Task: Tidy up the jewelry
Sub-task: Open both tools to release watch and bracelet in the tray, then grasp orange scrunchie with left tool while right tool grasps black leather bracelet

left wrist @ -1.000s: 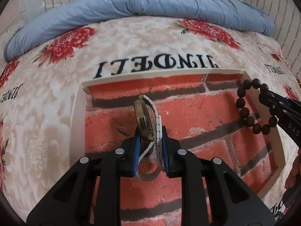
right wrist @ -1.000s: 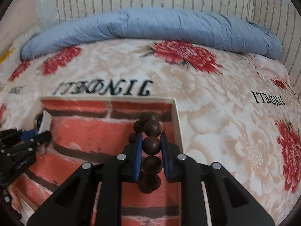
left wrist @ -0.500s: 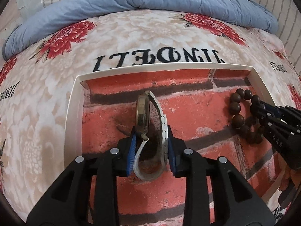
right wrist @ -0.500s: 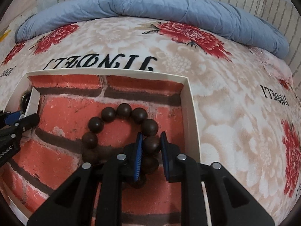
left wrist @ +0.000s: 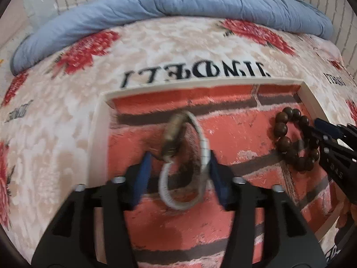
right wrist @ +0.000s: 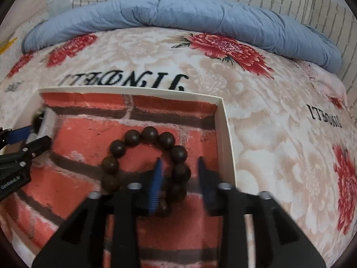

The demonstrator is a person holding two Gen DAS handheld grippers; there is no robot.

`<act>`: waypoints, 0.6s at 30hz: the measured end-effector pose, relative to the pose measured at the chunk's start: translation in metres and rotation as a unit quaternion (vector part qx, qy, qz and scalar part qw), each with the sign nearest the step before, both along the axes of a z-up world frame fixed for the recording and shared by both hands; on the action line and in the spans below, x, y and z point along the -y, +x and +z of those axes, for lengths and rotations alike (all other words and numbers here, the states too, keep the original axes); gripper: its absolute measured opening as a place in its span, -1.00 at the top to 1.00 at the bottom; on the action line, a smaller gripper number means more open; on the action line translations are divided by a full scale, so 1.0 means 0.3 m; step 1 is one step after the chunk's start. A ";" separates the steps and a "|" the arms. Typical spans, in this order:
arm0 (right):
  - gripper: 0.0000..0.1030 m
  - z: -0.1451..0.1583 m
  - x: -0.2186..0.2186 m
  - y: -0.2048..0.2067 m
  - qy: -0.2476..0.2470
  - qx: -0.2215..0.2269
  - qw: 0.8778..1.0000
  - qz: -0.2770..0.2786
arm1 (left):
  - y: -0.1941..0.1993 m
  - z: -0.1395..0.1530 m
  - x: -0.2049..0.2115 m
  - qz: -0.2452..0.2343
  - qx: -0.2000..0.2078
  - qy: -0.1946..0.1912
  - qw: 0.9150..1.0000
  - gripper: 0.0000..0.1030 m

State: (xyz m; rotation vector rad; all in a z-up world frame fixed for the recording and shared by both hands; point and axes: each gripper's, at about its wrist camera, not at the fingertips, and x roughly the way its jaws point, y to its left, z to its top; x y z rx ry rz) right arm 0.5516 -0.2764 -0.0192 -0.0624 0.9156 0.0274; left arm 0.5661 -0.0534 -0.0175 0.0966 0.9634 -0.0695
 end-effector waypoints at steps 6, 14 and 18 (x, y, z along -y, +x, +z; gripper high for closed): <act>-0.07 0.121 0.023 -0.118 0.007 0.042 0.999 0.008 | -0.118 0.110 -0.032 -0.005 0.047 0.013 0.999 -0.57; -0.26 0.311 0.076 -0.321 0.029 0.082 0.996 0.015 | -0.351 0.306 -0.149 0.013 0.098 0.002 0.995 -0.79; -0.33 0.392 0.097 -0.451 0.036 0.097 0.995 0.019 | -0.489 0.383 -0.193 0.018 0.109 -0.008 0.994 -0.87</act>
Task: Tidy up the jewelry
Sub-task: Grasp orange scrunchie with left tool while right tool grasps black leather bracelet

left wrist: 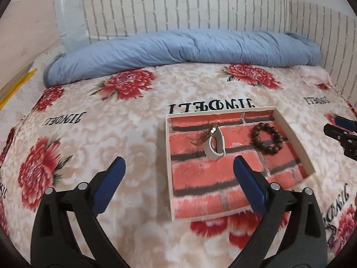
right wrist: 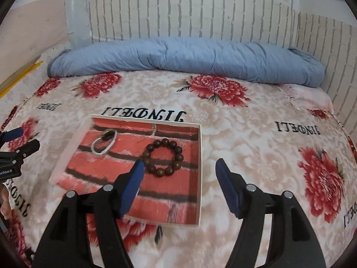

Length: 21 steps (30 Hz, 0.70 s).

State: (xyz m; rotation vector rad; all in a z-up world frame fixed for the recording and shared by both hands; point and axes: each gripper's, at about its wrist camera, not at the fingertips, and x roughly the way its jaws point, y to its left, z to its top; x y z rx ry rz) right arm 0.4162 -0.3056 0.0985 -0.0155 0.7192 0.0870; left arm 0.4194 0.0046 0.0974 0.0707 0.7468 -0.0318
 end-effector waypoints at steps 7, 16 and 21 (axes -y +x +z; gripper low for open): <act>-0.34 0.045 0.028 -0.228 0.008 0.008 1.000 -0.006 | -0.223 0.032 -0.027 0.007 0.008 -0.011 1.000 -0.90; -0.35 -0.039 0.067 -0.480 0.028 0.020 0.999 -0.017 | -0.468 -0.055 -0.034 0.007 0.008 0.000 1.000 -0.90; -0.35 -0.128 0.108 -0.576 0.031 0.014 0.999 -0.023 | -0.545 -0.098 -0.042 0.007 0.003 -0.005 1.000 -0.90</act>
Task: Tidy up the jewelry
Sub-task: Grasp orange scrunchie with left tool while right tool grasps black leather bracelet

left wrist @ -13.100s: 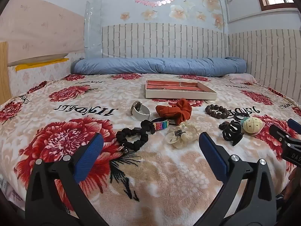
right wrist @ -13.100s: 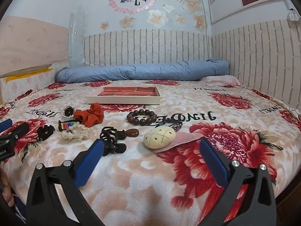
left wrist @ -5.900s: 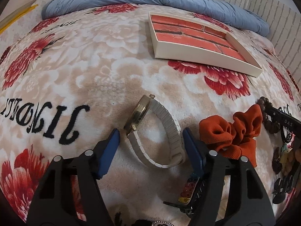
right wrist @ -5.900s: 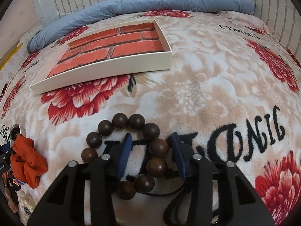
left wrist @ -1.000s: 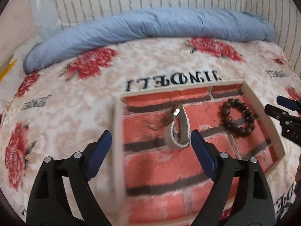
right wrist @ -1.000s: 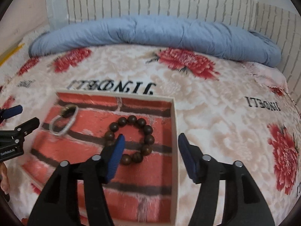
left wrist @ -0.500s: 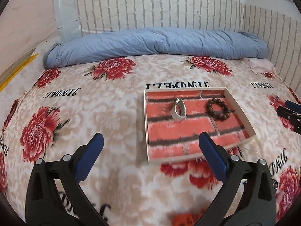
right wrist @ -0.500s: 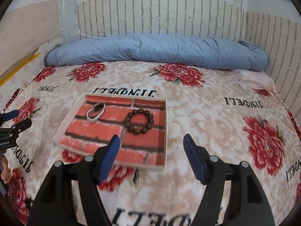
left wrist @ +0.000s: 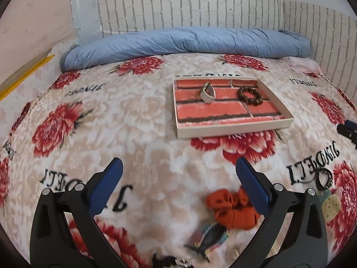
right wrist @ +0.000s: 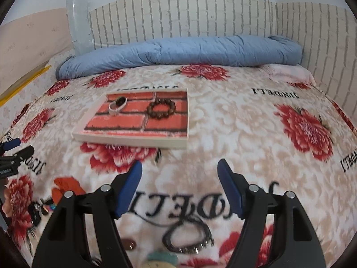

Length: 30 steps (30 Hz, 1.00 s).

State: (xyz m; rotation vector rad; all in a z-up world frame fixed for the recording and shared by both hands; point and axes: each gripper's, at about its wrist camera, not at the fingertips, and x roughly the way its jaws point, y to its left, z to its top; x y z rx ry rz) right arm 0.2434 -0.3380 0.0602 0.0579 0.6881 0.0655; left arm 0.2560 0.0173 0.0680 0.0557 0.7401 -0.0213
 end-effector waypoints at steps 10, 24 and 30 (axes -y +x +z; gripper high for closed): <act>-0.34 -0.122 0.045 -0.087 -0.029 -0.020 0.999 -0.002 | -0.052 -0.112 0.049 -0.002 -0.028 -0.018 0.999 -0.90; -0.34 -0.264 0.090 -0.081 -0.031 -0.059 0.998 -0.007 | -0.019 -0.210 0.097 -0.010 -0.069 -0.044 0.997 -0.84; -0.34 -0.288 0.108 -0.079 -0.028 -0.070 0.997 -0.011 | 0.000 -0.255 0.123 -0.026 -0.096 -0.056 0.993 -0.61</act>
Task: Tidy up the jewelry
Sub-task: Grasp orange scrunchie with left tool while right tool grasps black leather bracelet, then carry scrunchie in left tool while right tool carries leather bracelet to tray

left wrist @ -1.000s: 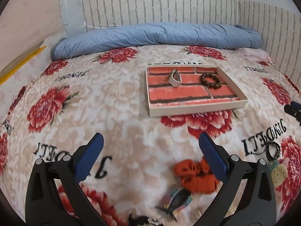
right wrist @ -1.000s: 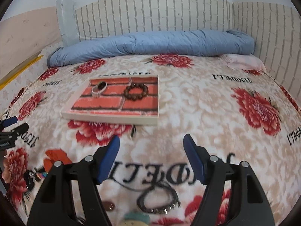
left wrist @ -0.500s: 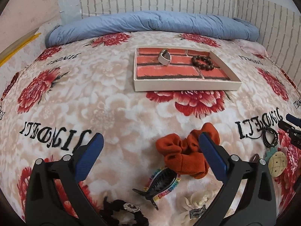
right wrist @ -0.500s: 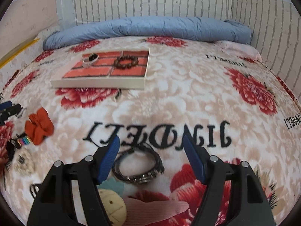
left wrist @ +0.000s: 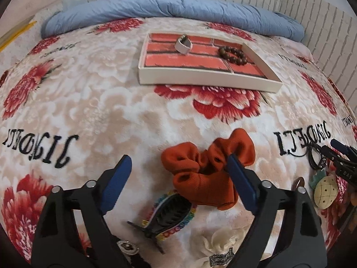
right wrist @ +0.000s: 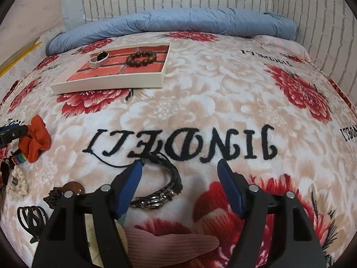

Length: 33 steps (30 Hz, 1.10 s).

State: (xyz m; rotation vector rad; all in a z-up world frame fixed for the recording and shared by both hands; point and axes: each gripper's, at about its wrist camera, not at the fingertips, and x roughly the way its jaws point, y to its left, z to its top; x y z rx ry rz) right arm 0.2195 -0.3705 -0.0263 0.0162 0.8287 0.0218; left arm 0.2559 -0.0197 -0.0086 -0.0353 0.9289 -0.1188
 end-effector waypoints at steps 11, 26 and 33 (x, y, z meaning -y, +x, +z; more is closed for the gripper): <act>-0.31 -0.060 -0.006 0.041 -0.001 -0.041 0.999 0.003 | 0.046 -0.071 0.042 -0.022 -0.038 -0.016 0.999 -0.12; 0.66 -0.068 -0.026 0.062 -0.003 -0.046 0.999 0.010 | 0.060 -0.080 0.051 -0.031 -0.036 -0.022 0.999 0.44; 0.82 -0.033 -0.024 0.059 -0.003 -0.029 1.000 0.006 | 0.055 -0.063 0.052 -0.033 -0.024 -0.021 0.999 0.55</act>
